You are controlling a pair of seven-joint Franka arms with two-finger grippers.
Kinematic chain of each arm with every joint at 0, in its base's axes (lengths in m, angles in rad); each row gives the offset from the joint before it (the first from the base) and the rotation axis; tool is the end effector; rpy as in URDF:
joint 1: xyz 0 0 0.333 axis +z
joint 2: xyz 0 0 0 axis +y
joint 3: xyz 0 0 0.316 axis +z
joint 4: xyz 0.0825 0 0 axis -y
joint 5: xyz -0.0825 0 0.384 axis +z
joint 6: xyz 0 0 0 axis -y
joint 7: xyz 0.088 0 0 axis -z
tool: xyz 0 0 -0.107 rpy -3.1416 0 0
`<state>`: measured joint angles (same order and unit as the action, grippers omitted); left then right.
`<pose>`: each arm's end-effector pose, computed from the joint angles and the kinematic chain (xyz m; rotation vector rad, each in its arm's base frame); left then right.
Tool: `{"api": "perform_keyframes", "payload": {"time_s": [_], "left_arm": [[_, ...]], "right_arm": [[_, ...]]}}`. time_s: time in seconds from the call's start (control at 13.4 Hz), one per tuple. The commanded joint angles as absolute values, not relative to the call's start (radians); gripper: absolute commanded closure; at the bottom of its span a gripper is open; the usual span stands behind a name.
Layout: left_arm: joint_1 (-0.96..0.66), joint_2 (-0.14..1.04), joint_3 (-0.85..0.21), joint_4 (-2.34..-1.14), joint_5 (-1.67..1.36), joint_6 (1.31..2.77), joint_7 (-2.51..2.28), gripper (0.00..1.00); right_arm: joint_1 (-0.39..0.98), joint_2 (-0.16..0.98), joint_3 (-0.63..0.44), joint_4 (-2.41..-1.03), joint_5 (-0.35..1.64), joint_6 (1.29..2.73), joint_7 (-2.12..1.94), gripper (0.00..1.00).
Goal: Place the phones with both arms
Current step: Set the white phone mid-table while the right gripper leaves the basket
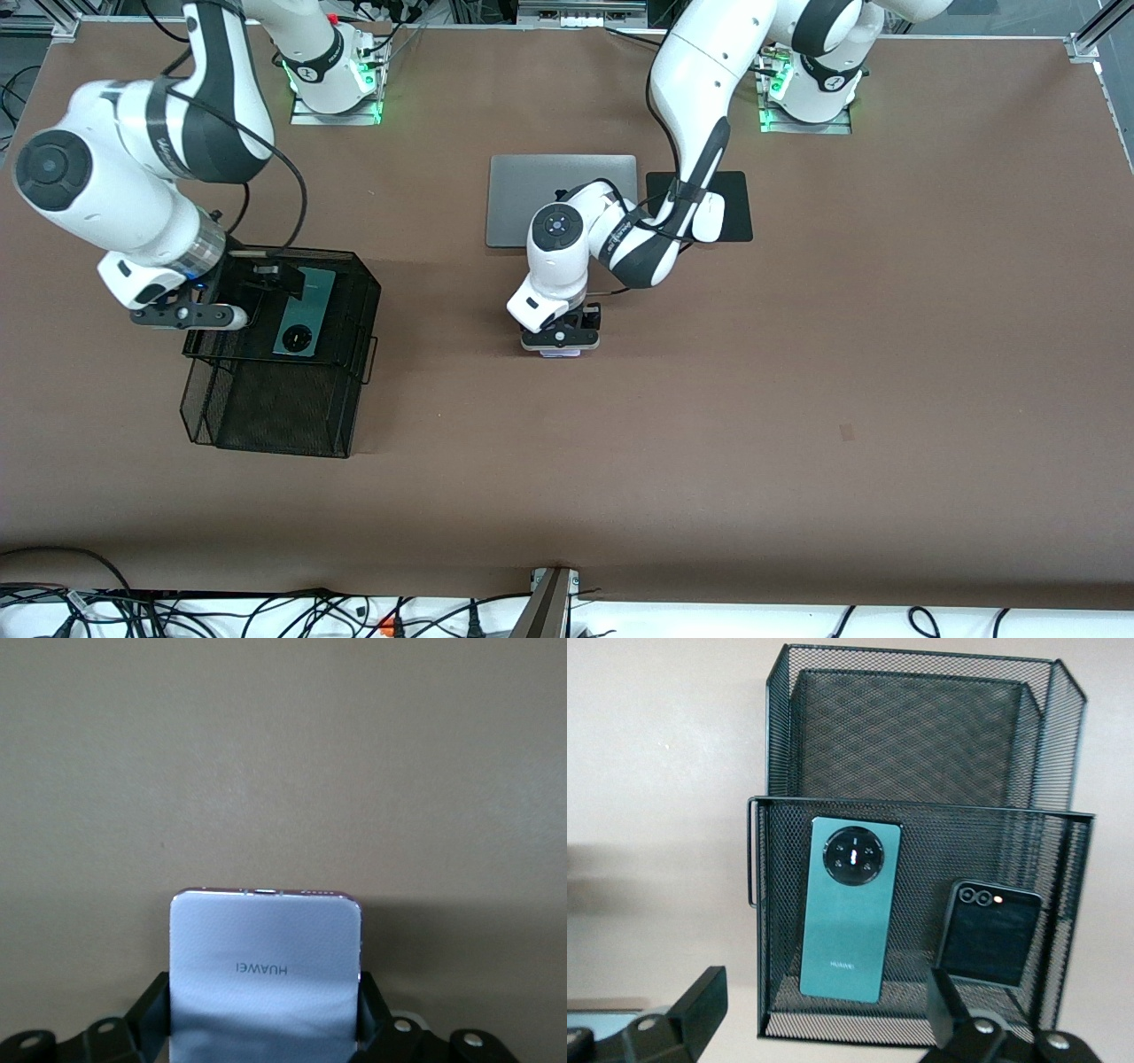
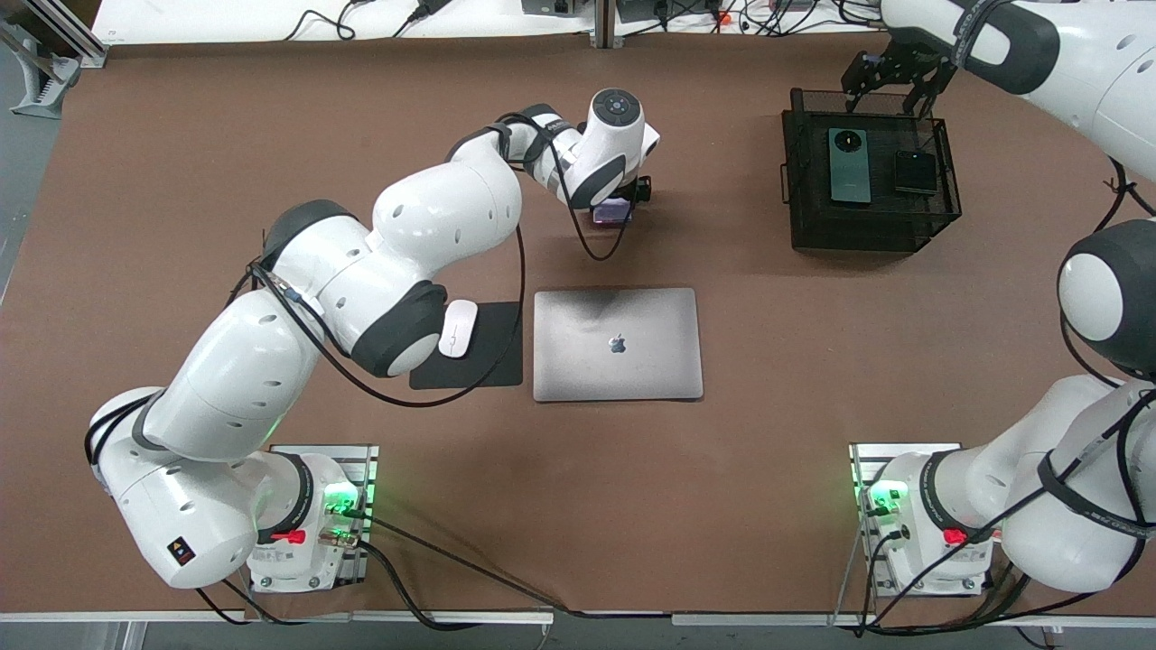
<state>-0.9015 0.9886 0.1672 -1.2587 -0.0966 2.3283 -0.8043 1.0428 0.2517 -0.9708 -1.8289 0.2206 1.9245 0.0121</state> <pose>0.5386 -0.5336 0.1686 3.1154 0.0817 0.1735 0.5904 0.0906 0.4442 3.1371 -0.0172 -0.0620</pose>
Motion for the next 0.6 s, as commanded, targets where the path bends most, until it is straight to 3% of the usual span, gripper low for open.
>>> {"api": "perform_keyframes", "payload": {"time_s": [0.0, 0.07, 0.52], "left_arm": [[-0.919, 1.009, 0.19, -1.213, -0.071, 2.304, -0.828, 0.54], [-0.929, 1.009, 0.198, -1.213, -0.071, 2.304, -0.83, 0.02], [-0.916, 0.964, 0.27, -1.161, -0.078, 2.254, -0.821, 0.0]], "right_arm": [[1.029, 0.255, -0.968, -1.79, 0.201, 1.871, -0.002, 0.01], [1.029, 0.255, -0.968, -1.789, 0.201, 1.871, -0.002, 0.01], [1.029, 0.255, -0.968, -1.789, 0.199, 1.87, 0.002, 0.0]]}}
